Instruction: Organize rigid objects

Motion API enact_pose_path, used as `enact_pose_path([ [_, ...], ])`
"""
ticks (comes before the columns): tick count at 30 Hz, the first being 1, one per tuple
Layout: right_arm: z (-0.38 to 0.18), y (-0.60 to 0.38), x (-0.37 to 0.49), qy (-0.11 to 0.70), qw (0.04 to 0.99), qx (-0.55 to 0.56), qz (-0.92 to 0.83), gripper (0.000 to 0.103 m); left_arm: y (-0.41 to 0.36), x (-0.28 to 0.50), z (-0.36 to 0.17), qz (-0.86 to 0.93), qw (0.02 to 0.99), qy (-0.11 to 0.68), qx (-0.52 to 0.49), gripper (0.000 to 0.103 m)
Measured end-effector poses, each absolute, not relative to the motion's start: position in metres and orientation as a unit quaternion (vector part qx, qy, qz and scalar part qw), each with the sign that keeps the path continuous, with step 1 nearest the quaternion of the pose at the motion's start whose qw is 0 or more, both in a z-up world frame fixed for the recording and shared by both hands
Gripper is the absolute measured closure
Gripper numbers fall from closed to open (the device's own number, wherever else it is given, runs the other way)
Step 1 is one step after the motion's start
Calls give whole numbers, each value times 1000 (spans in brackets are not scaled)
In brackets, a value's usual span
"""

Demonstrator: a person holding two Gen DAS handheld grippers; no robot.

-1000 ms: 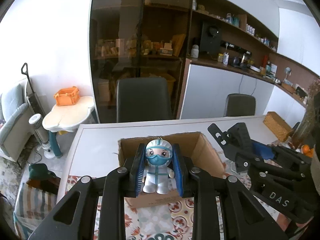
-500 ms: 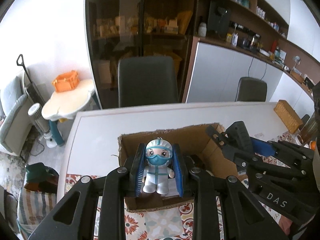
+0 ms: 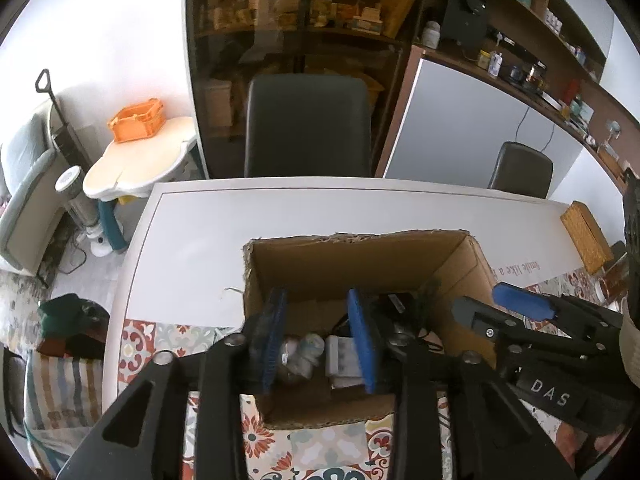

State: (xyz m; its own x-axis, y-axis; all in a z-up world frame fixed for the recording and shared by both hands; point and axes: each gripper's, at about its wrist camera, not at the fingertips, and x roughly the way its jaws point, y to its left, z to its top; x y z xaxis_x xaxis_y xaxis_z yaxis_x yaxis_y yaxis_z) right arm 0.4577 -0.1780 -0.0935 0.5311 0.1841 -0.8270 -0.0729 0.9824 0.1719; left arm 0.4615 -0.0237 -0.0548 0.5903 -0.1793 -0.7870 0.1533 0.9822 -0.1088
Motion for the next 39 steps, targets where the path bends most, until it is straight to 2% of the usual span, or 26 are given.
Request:
enact_pose_path([
  [1, -93, -178, 457, 480, 873, 58, 71, 50, -22, 460, -54, -89, 892, 443, -14, 50],
  [4, -91, -178, 453, 485, 871, 50, 61, 46, -17, 449, -49, -70, 899, 432, -8, 38],
  [6, -87, -177, 445, 482, 873, 46, 53, 36, -14, 439, -45, -54, 903, 427, -3, 32],
  [8, -81, -176, 435, 476, 877, 42, 44, 32, -9, 427, -40, -48, 906, 420, -3, 28],
  [10, -75, -176, 424, 469, 882, 41, 40, 27, -4, 415, -35, -43, 910, 412, -5, 14],
  [16, -48, -176, 379, 430, 902, 35, 28, 18, 7, 365, -10, -24, 930, 366, 4, 0],
  [28, 14, -176, 273, 337, 941, 34, 16, 7, 20, 274, 38, -17, 953, 302, 0, 0],
  [39, 42, -176, 198, 289, 957, 31, 12, 5, 24, 203, 66, 9, 971, 239, 13, 0],
])
